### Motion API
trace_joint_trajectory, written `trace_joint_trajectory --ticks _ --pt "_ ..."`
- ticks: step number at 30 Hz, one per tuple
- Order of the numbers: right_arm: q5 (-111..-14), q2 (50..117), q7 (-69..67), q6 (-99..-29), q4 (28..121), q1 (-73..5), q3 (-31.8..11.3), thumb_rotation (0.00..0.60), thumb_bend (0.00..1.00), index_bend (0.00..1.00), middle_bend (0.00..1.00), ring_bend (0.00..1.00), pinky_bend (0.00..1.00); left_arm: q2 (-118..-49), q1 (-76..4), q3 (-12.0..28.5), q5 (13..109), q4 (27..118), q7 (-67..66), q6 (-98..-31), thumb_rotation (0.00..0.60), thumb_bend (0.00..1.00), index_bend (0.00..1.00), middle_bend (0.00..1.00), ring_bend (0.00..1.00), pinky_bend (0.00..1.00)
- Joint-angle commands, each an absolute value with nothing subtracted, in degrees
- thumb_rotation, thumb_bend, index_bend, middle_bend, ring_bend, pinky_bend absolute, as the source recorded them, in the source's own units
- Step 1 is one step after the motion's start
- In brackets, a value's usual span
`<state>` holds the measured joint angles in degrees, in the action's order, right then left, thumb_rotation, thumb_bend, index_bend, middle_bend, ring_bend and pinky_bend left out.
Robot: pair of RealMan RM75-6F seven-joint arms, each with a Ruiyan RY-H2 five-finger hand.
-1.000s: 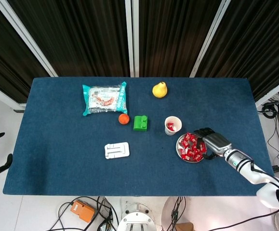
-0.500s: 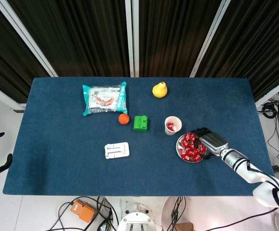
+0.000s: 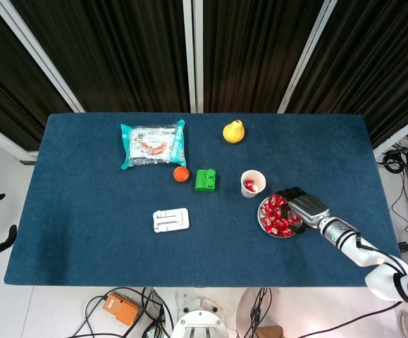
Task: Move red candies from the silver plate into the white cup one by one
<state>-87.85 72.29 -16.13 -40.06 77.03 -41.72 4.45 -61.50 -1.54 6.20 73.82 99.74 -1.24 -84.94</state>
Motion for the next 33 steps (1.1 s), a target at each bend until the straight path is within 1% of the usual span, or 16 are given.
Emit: trace_joint_trajectory --ticks 1,5,10,16,26,33 --pt "-87.98 72.42 -16.09 -40.01 76.98 -41.85 4.43 0.6 0.47 0.55 0.11 0.06 0.01 -61.5 -1.54 6.21 73.77 99.74 -1.25 -84.91 0.6 0.34 0.16 0.0 0.0 0.0" --pt "-87.85 72.61 -16.1 -39.63 76.8 -42.05 4.41 0.6 0.47 0.58 0.11 0.06 0.01 -61.45 -1.54 6.24 73.73 99.75 -1.18 -84.87 0.6 0.34 0.16 0.0 0.0 0.0" --pt "-87.86 72.33 -16.6 -39.77 77.29 -42.17 4.28 0.6 0.54 0.61 0.11 0.06 0.01 -61.45 -1.54 6.2 73.81 99.78 -1.13 -84.84 0.6 0.34 0.16 0.0 0.0 0.0" --pt "-87.92 70.94 -16.83 -40.8 78.41 -42.22 3.78 0.6 0.58 0.63 0.11 0.06 0.01 -61.5 -1.6 6.22 73.82 99.76 -1.17 -84.75 0.6 0.34 0.16 0.0 0.0 0.0" --pt "-88.13 66.68 -19.04 -43.78 82.23 -42.52 1.74 0.6 0.58 0.64 0.11 0.06 0.01 -61.61 -1.69 6.26 73.83 99.74 -1.32 -84.71 0.6 0.34 0.16 0.0 0.0 0.0" --pt "-87.94 64.09 -20.09 -45.79 84.0 -43.66 -1.06 0.6 0.58 0.64 0.11 0.06 0.01 -61.64 -1.69 6.21 74.03 99.78 -1.33 -84.79 0.6 0.34 0.16 0.0 0.0 0.0"
